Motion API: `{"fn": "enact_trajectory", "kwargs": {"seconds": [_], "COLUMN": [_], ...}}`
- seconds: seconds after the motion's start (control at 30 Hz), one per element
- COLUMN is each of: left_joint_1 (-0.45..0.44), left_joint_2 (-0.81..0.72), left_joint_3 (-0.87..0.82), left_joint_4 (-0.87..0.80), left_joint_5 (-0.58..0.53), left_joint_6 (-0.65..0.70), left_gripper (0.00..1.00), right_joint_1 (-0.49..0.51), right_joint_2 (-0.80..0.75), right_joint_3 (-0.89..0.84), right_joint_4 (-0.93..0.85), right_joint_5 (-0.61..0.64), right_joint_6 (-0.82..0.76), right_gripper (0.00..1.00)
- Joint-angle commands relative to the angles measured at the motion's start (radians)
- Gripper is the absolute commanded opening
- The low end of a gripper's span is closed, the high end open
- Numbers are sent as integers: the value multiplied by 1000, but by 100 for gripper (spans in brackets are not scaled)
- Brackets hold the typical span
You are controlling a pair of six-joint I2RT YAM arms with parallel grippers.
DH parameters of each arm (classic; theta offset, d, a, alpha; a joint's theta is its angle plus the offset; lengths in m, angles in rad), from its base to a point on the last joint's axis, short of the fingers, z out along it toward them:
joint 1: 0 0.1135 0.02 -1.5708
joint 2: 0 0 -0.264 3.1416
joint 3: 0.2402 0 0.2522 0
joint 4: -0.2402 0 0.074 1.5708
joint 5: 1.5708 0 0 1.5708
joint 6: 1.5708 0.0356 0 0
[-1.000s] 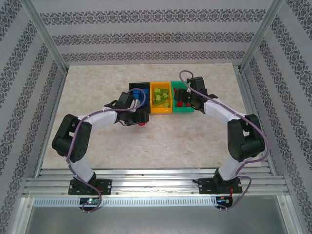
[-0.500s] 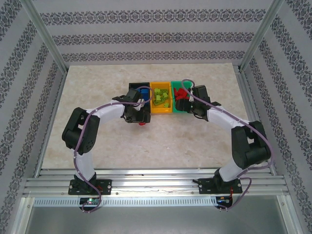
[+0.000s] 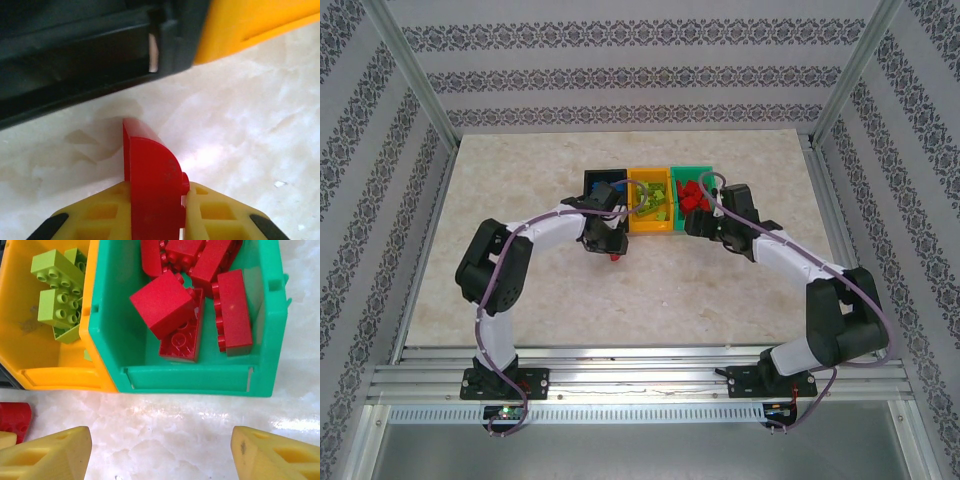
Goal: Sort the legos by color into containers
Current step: Pick up the lego from the center of the table, then place the lego in the container.
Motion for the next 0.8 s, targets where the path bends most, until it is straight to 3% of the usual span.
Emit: {"fn": "enact_trajectory", "kwargs": {"seconds": [0.0, 0.2, 0.37, 0.57, 0.77], "left_joint_1": [-36, -41, -44, -66, -95], "left_joint_2": [-85, -129, -50, 162, 449], "left_joint_3": [24, 99, 271, 575, 994], "left_joint_4": [-23, 15, 32, 9, -110], "left_joint_5": [22, 71, 115, 163, 173], "left_joint_6": [-24, -73, -94, -113, -120], "left_gripper": [14, 13, 14, 15, 18], "right_joint_1": [-16, -67, -118, -168, -189], "right_joint_2": [-47, -81, -133, -221, -295], "right_joint_3": [-28, -89, -163, -243, -300], "right_joint_4": [0, 9, 23, 7, -22], "right_joint_5": [-17, -54, -70, -77, -96], "right_joint_6": [-9, -5, 8, 13, 14], "right_gripper": [73, 72, 72, 72, 72]}}
